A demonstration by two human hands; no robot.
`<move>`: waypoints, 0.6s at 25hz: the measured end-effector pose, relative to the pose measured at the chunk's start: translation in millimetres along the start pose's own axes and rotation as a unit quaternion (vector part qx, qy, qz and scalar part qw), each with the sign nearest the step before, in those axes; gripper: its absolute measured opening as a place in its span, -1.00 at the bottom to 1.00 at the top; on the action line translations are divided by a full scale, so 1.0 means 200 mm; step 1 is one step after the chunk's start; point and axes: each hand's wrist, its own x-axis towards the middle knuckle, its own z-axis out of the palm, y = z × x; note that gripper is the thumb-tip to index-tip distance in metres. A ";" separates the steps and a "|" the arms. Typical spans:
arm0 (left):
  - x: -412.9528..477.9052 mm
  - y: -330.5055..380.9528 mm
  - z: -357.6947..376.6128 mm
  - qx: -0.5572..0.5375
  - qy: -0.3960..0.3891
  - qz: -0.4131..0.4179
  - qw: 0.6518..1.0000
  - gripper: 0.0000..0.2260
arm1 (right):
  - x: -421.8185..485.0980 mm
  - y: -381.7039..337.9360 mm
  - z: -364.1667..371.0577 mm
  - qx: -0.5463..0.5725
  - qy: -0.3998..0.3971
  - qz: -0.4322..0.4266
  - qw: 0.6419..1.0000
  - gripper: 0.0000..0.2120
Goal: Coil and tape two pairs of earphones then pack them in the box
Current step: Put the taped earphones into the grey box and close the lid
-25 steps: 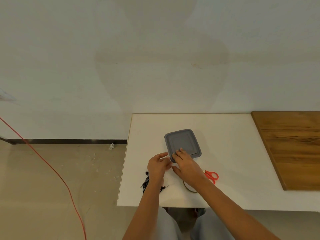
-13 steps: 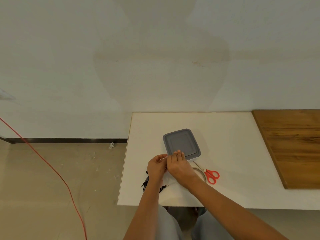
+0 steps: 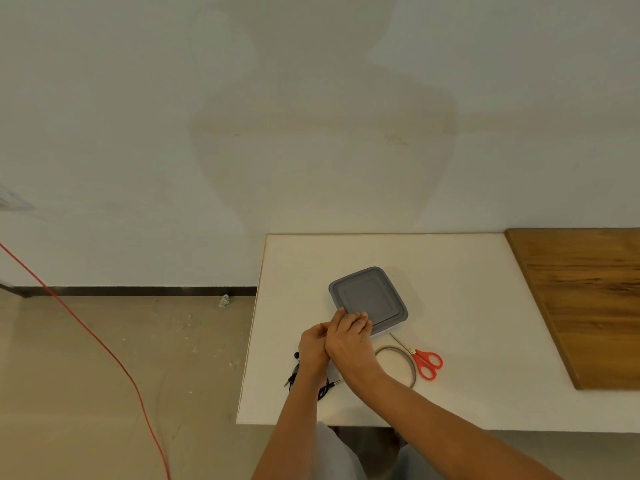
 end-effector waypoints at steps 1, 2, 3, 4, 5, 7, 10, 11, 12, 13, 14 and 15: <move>0.00 0.00 0.00 0.007 0.001 0.007 1.000 -0.90 | 0.00 0.00 0.01 -0.021 0.009 -0.001 1.000 -0.59; 0.00 0.00 0.00 0.016 0.003 0.011 1.000 -0.91 | 0.00 0.00 0.02 -0.038 0.021 -0.003 0.999 -0.61; 0.00 0.00 0.00 0.023 0.006 0.012 1.000 -0.91 | 0.00 0.00 0.03 -0.050 0.028 -0.010 0.998 -0.61; 0.01 0.01 0.01 0.030 0.007 0.010 0.999 -0.89 | 0.00 0.00 0.06 -0.060 0.037 -0.021 0.997 -0.61; 0.02 0.01 0.01 0.041 0.008 0.008 0.999 -0.86 | 0.00 0.01 0.07 -0.067 0.048 -0.031 0.996 -0.64; 0.03 0.01 0.03 0.060 0.009 0.005 0.998 -0.82 | 0.00 0.03 0.08 -0.062 0.071 -0.037 0.995 -0.78; 0.04 0.01 0.03 0.077 0.005 0.014 0.997 -0.85 | 0.01 0.05 0.07 -0.054 0.099 -0.034 0.993 -0.83; 0.04 0.01 0.03 0.084 0.002 0.026 0.996 -0.86 | 0.01 0.06 0.06 -0.053 0.106 -0.033 0.992 -0.87; 0.04 0.01 0.04 0.091 0.000 0.040 0.995 -0.87 | 0.02 0.06 0.06 -0.050 0.115 -0.035 0.992 -0.89; 0.04 0.00 0.04 0.092 -0.001 0.052 0.994 -0.87 | 0.02 0.07 0.05 -0.041 0.103 -0.033 0.993 -0.84; 0.05 0.00 0.04 0.089 -0.004 0.062 0.994 -0.87 | 0.02 0.06 0.05 -0.024 0.092 -0.035 0.995 -0.78; 0.05 0.00 0.04 0.083 -0.009 0.069 0.994 -0.87 | 0.02 0.06 0.04 -0.009 0.082 -0.027 0.996 -0.71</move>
